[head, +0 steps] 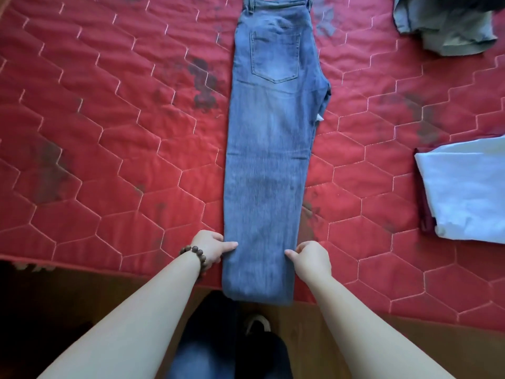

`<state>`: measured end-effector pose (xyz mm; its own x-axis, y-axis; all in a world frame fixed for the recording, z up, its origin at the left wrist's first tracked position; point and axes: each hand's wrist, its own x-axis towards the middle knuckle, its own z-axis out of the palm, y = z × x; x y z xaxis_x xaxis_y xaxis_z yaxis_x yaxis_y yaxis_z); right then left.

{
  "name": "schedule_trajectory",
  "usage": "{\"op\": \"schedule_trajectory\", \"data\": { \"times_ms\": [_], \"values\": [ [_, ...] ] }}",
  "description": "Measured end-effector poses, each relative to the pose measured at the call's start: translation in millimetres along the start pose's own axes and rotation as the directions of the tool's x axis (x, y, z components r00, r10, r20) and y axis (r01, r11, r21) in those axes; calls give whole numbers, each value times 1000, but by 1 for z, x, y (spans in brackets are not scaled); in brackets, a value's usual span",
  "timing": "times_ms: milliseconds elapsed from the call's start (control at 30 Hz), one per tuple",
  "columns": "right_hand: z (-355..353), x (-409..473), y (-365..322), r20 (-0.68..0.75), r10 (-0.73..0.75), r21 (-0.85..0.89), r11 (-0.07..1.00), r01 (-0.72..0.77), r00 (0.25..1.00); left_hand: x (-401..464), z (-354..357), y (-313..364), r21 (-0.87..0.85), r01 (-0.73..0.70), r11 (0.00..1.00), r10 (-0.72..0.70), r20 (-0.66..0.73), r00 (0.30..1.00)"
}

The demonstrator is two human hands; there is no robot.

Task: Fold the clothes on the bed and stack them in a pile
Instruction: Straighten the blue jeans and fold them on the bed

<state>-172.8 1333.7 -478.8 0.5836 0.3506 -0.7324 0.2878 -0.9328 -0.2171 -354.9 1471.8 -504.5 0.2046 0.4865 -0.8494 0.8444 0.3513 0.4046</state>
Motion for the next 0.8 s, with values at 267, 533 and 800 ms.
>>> {"op": "schedule_trajectory", "data": {
  "times_ms": [267,533,800],
  "values": [
    [49,-48,40,-55,24,63,998,-21,998,-43,33,-60,-15,-67,998,67,1,998],
    [64,-67,56,-48,29,316,949,-12,998,-72,42,-89,-91,-125,988,133,98,986],
    [67,-92,75,123,-12,751,654,-85,992,-103,30,-85,-303,-79,950,136,174,975]
  ]
}}
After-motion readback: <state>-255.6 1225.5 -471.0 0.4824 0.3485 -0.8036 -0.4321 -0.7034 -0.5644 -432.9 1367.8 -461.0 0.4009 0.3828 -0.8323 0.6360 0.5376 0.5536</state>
